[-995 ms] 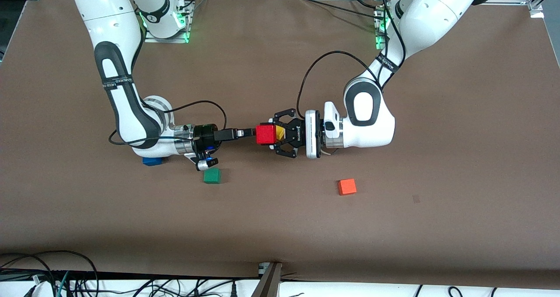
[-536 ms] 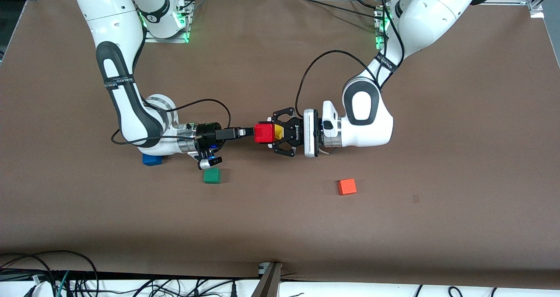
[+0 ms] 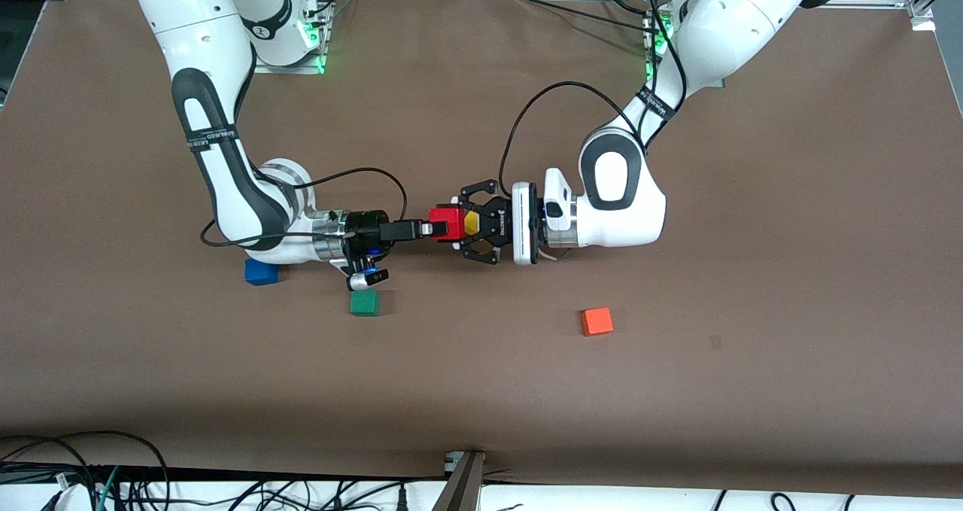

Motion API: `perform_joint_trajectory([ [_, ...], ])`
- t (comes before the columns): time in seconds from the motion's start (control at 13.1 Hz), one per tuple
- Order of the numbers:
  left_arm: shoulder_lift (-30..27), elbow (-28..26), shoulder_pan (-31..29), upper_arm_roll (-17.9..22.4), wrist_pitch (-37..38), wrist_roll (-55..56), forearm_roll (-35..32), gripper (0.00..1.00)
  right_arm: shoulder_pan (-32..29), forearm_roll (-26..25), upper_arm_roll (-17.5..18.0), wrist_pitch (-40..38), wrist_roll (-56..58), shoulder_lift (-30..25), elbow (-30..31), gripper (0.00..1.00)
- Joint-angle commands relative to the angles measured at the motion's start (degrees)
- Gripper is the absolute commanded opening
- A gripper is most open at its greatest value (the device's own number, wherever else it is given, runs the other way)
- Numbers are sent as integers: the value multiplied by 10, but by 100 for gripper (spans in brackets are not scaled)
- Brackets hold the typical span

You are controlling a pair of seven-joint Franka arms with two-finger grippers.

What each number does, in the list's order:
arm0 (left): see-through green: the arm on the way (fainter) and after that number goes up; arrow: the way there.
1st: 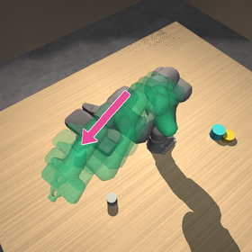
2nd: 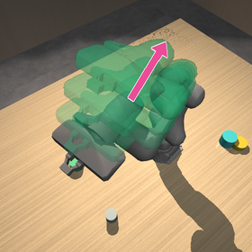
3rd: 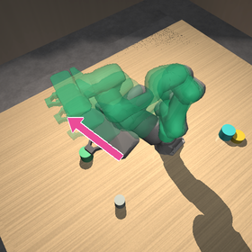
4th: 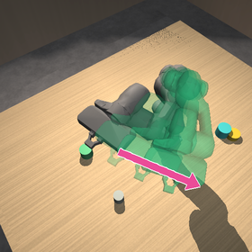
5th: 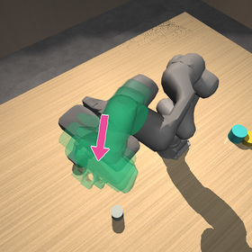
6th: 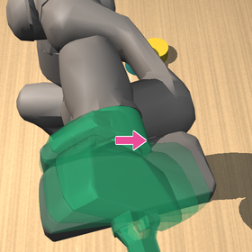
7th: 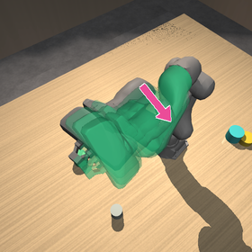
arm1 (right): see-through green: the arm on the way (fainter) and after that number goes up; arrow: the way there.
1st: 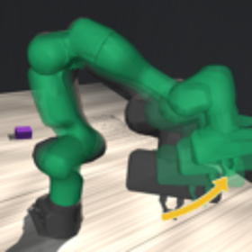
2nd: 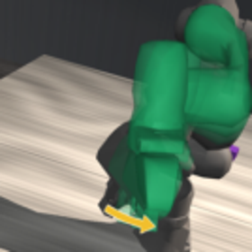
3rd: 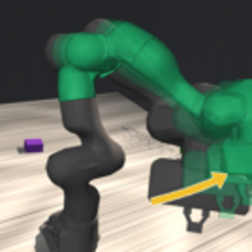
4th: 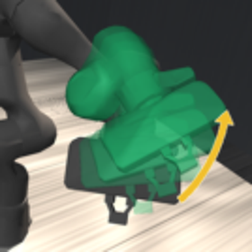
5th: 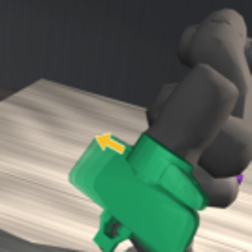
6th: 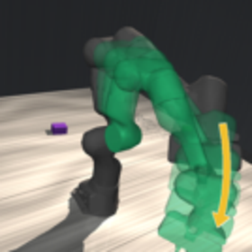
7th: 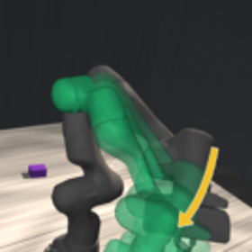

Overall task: Pass red block to right arm, stack on blue
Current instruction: 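Grasp the red cube with the right gripper from the left gripper, then open the left gripper and withdraw it while the right gripper carries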

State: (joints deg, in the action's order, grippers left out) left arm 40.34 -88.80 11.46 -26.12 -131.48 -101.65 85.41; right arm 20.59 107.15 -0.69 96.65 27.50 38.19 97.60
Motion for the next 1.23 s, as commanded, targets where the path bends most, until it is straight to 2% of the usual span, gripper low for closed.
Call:
perform_joint_trajectory([
  [0.0,7,15,14,4,-9,-9,26,0,1,18,3,11,12,-21,22,26],
  [0.08,7,15,14,4,-10,-11,26,58,0,17,1,10,12,-22,22,19],
  [0.15,6,14,13,4,-10,-19,26,100,0,14,-1,9,12,-24,22,8],
  [0.31,4,14,10,4,-10,-17,36,100,-2,13,-2,9,12,-26,22,2],
  [0.61,-10,4,1,4,-8,1,35,100,-3,11,-5,10,12,-26,22,2],
  [0.84,-34,-1,-6,11,-9,72,25,100,-3,-40,-28,10,8,-32,18,2],
  [1.07,-52,1,-21,20,-3,150,-60,100,-3,-114,-59,10,5,-44,15,2],
  [1.15,-56,1,-27,20,-1,180,-116,100,-3,-143,-72,11,4,-47,8,2],
])
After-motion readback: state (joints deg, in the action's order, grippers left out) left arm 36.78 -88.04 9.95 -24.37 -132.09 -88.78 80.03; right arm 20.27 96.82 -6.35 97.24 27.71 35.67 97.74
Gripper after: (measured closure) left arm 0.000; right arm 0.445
